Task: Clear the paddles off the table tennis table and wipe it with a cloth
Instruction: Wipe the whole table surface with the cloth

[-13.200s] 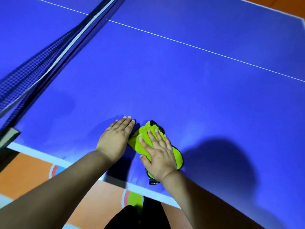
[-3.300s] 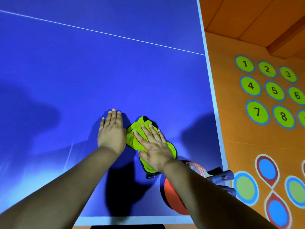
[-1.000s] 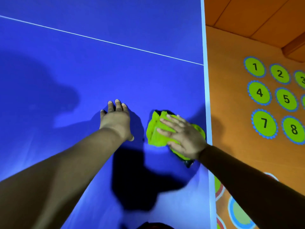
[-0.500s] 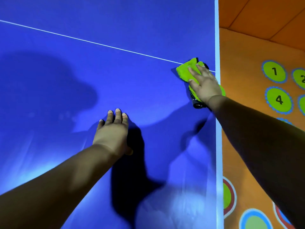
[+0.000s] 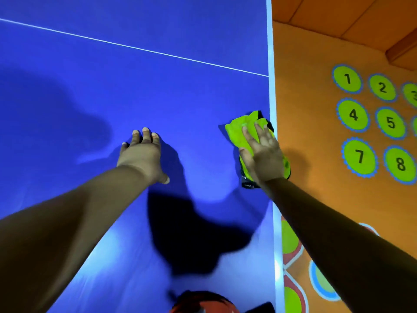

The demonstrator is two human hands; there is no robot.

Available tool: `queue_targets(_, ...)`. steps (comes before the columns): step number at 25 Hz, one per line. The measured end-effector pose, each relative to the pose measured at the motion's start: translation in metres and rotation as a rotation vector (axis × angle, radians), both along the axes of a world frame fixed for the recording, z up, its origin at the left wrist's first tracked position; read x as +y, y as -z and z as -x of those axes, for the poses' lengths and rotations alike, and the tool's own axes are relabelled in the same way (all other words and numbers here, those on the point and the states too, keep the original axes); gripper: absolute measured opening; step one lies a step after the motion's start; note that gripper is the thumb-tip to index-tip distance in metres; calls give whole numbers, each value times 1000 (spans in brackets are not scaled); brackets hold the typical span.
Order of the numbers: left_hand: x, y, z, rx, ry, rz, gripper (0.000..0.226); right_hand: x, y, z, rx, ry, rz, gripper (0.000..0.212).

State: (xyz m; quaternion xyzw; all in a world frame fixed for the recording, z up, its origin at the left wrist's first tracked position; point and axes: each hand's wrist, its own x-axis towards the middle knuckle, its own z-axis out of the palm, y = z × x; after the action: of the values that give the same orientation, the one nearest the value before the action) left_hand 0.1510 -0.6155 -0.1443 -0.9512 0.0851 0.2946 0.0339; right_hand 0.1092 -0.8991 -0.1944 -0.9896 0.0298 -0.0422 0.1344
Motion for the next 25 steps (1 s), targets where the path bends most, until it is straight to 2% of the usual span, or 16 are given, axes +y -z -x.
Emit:
queue_targets(6,8,-3,10,-14,-8,95,114,35,0,102,81,81,33,56)
queue_targets(8,17,-8,21,-89,27,167,109,53,-8,128,164,161,19,61)
queue_targets(10,33,-14,46,-223,93,283,95,72,-16,157,259,263,20,69)
queue_targets(13,79,-22,95,-279,126,518,77,88,-28,184,400,379,-7,74)
queue_targets(15,128,-21,119,-310,133,557,74,101,-38,184,454,510,-51,66)
queue_targets(19,219,-17,142,-252,6,562,69,159,-52,165,509,801,-167,67)
queue_targets(22,258,-19,147,-258,-61,594,67,215,-53,147,496,767,-118,68)
queue_targets(25,295,-20,149,-240,-139,582,65,285,-49,138,443,605,-53,67)
